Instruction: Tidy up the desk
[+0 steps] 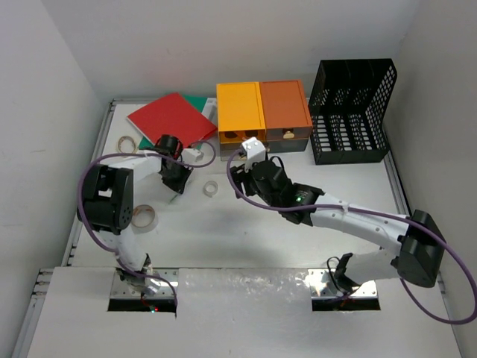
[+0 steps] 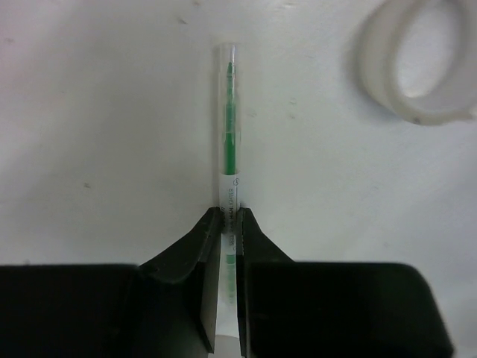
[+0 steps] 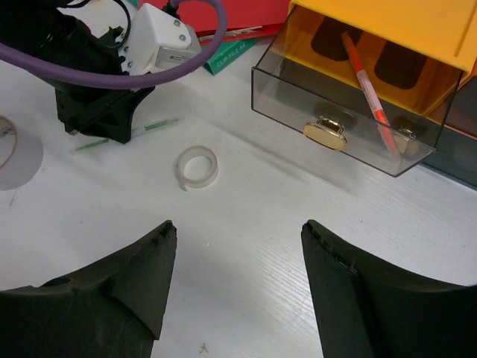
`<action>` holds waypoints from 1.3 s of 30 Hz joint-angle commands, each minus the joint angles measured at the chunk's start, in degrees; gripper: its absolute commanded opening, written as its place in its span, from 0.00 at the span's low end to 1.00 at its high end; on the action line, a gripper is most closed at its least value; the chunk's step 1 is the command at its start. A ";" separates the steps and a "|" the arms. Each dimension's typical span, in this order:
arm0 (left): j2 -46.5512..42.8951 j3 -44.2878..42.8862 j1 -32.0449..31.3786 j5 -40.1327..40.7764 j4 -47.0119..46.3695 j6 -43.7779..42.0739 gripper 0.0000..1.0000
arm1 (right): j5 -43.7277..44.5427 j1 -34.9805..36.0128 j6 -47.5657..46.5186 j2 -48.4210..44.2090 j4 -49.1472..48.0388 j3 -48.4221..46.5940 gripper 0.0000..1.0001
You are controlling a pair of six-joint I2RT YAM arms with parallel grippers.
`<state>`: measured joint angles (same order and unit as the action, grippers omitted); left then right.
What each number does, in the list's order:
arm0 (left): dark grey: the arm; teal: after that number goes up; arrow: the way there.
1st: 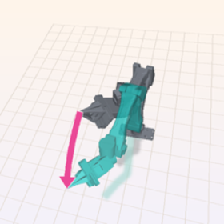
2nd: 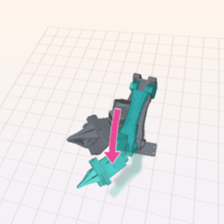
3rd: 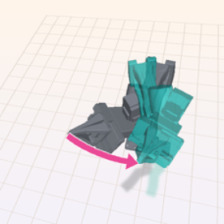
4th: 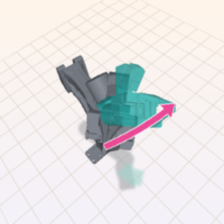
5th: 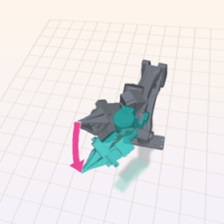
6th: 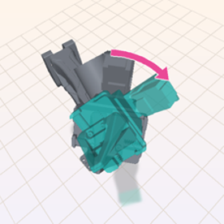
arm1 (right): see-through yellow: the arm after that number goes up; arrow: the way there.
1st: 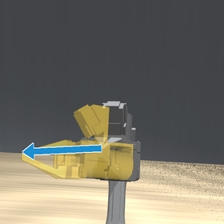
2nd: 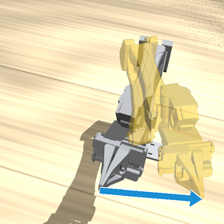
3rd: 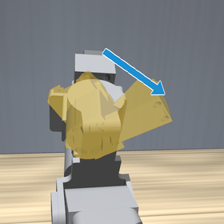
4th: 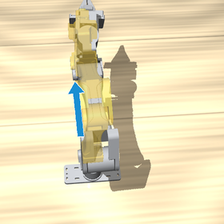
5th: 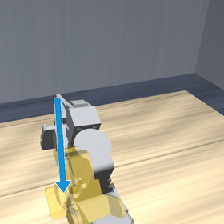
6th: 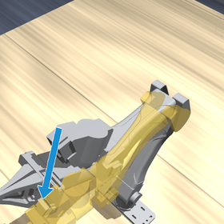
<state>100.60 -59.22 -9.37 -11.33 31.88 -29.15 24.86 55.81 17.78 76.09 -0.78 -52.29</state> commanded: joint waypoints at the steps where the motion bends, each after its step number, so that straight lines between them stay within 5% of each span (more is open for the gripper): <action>1: -4.96 -4.66 0.31 -9.13 6.43 2.07 0.00 | -3.67 -1.40 1.20 -3.31 -0.63 0.09 0.67; 6: -11.38 -14.85 0.84 -21.78 12.32 6.46 0.00 | -10.09 -2.46 0.94 -4.99 0.60 -0.88 0.67; 13: -9.37 -28.40 0.75 -35.23 21.31 15.16 0.00 | -10.10 -5.36 3.13 -11.75 3.68 -0.18 0.69; 17: -14.00 -20.25 0.84 -44.47 1.40 33.93 0.00 | -16.41 -7.64 4.72 -12.02 -0.26 0.09 0.71; 20: -18.05 -11.11 0.84 -47.20 -23.12 59.63 0.00 | -22.83 -8.52 4.72 -7.82 -4.93 -2.89 0.71; 22: -19.56 -6.62 0.84 -46.50 -36.77 66.47 0.00 | -26.60 -9.05 5.68 -2.99 -6.26 -6.76 0.71; 33: -21.85 -2.74 0.84 -42.89 -42.60 72.83 0.00 | -30.58 -9.84 15.88 9.42 -6.26 -14.77 0.64; 39: -21.58 -0.98 0.84 -41.93 -42.87 72.39 0.00 | -31.28 -9.93 17.81 13.10 -8.45 -16.35 0.49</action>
<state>79.92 -60.71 -8.93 -53.41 -7.70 42.33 -5.02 46.19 33.50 87.68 -5.65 -65.39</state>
